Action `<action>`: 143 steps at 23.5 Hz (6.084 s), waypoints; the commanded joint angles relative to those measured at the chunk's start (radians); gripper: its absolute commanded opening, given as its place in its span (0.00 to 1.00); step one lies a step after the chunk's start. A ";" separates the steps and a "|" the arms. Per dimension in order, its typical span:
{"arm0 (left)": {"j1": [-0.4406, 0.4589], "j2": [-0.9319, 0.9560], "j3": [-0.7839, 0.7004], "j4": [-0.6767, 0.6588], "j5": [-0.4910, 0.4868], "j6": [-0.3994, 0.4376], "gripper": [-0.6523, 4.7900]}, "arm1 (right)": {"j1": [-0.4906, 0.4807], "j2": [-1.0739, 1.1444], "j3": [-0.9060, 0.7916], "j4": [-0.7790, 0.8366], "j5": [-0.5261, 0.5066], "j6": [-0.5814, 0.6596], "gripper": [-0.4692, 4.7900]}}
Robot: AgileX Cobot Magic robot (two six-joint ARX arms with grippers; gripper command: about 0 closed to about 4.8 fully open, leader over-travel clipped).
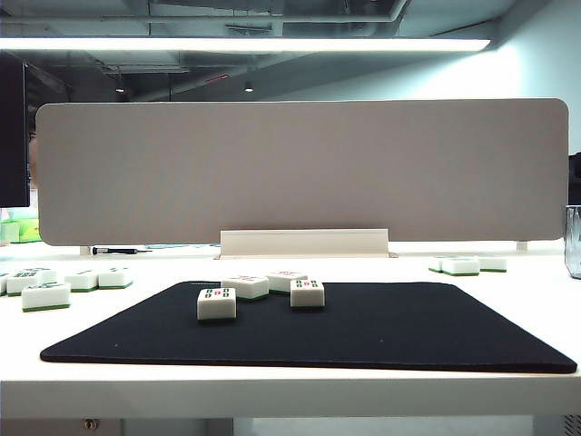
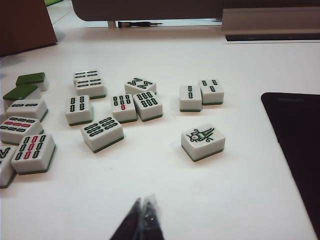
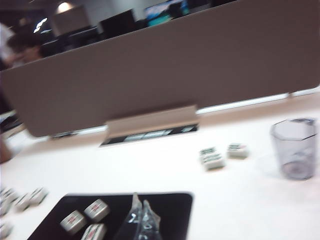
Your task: Arrange four mahjong tiles into a neat stack, creating two layers of paired tiles.
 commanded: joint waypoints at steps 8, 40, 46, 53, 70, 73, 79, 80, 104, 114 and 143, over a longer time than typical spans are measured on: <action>-0.001 0.000 0.000 -0.011 -0.002 0.000 0.11 | 0.001 -0.008 0.085 -0.167 -0.237 0.058 0.09; -0.002 0.000 0.003 -0.010 0.079 -0.327 0.11 | 0.002 -0.008 0.173 -0.485 -0.435 0.060 0.09; -0.002 0.000 0.024 0.011 0.185 -0.407 0.11 | 0.002 -0.008 0.173 -0.498 -0.435 0.060 0.09; -0.003 0.000 0.134 0.011 0.206 -0.407 0.11 | 0.002 -0.008 0.173 -0.498 -0.435 0.060 0.09; -0.003 0.243 0.412 -0.029 0.323 -0.333 0.11 | 0.002 -0.008 0.173 -0.499 -0.481 0.060 0.09; -0.003 0.359 0.471 -0.027 0.357 -0.302 0.11 | 0.002 -0.008 0.173 -0.498 -0.481 0.060 0.09; -0.004 0.629 0.631 -0.039 0.480 -0.238 0.11 | 0.002 -0.008 0.173 -0.498 -0.481 0.059 0.09; -0.005 0.667 0.656 -0.047 0.493 -0.238 0.11 | 0.002 -0.008 0.173 -0.499 -0.480 0.059 0.09; -0.332 1.554 1.481 -0.463 0.337 0.127 0.12 | 0.003 -0.008 0.173 -0.498 -0.479 0.053 0.09; -0.349 1.789 1.780 -0.702 0.288 0.241 0.20 | 0.002 -0.008 0.173 -0.498 -0.478 0.053 0.09; -0.520 2.014 1.782 -1.075 0.179 0.204 0.66 | 0.000 -0.008 0.170 -0.498 -0.431 0.053 0.09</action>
